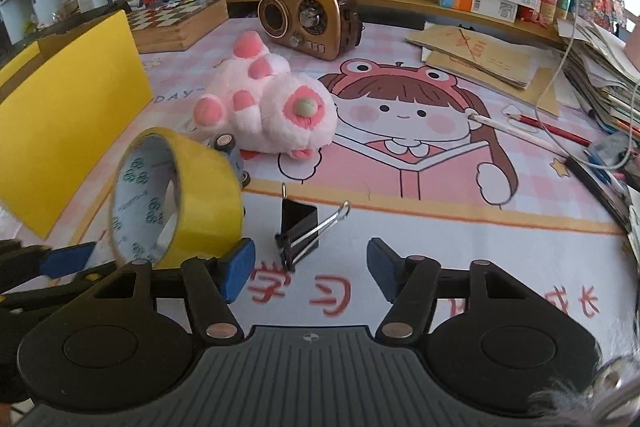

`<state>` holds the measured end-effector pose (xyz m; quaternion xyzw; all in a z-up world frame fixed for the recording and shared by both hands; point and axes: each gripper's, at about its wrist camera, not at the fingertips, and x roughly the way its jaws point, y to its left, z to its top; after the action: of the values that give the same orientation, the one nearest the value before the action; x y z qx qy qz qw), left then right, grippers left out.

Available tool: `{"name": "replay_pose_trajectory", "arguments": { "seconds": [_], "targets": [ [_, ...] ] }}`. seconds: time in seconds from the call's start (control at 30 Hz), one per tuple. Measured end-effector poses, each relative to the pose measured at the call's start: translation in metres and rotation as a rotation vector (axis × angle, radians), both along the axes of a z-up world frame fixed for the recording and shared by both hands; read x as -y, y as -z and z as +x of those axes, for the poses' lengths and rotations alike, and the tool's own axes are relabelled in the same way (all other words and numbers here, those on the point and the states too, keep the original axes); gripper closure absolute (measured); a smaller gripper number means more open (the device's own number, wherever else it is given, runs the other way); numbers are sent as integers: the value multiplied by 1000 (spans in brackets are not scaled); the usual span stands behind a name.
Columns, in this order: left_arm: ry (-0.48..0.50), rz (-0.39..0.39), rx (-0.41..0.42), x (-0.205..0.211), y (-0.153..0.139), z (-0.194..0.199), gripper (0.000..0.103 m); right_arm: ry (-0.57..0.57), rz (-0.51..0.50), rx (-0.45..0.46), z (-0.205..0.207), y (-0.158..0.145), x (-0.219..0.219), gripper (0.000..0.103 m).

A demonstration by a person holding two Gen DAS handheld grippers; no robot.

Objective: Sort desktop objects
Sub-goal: 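Grasp the small white-and-red box with the left tool while the right tool grasps the binder clip, then carry the small box and binder clip with both tools over the yellow box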

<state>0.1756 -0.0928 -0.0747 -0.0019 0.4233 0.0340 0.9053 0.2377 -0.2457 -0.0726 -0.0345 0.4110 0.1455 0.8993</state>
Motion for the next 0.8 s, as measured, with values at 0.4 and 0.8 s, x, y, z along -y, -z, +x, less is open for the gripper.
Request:
{"name": "replay_pose_trajectory", "arguments": {
  "seconds": [0.4,0.8],
  "targets": [
    [1,-29,26,-7,-19,-15,75,-43,3,32,1,2,-2,86],
    [35,-37,72,-9,-33,-33,75,-6,27,66,-24,-24,12,86]
  ]
}}
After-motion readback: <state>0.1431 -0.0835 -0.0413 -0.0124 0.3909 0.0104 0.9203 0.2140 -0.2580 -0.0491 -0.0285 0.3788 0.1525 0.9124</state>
